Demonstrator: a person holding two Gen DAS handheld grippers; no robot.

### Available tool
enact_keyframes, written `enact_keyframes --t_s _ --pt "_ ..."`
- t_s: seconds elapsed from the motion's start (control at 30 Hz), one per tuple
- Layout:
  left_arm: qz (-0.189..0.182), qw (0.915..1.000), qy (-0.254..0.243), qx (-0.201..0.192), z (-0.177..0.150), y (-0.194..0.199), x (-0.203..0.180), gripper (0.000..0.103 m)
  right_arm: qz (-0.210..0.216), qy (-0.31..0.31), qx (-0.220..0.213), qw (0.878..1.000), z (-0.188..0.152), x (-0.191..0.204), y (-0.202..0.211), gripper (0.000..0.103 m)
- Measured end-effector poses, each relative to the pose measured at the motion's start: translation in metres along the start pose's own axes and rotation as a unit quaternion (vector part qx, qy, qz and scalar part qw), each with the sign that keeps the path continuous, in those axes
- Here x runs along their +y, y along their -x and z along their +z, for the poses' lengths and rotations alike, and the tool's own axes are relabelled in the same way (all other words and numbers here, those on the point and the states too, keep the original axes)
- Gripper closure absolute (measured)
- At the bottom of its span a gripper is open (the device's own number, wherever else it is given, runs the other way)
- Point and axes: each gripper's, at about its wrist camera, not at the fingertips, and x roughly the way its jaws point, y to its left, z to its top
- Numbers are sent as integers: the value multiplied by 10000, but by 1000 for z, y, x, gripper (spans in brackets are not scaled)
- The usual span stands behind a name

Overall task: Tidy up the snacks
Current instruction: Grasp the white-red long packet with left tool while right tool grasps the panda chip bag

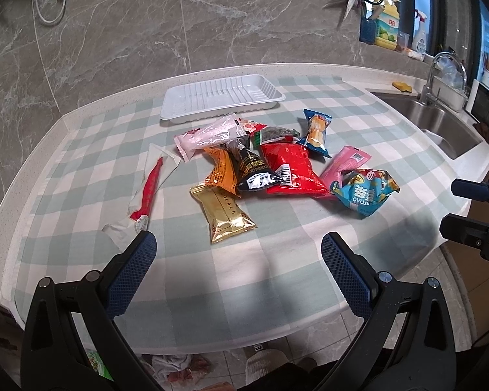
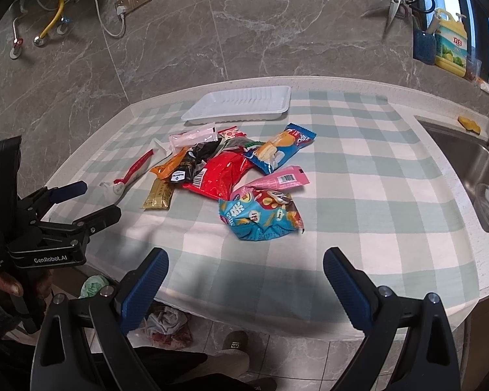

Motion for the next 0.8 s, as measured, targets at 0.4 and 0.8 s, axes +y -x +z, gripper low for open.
enact_keyframes --t_s 0.4,0.8 --pt "254 9995 -57 187 4 -8 20 0 289 -408 246 9984 3 -4 -23 5" --pt "441 9979 -6 481 49 -66 85 0 684 -1426 744 9846 19 -16 -79 5"
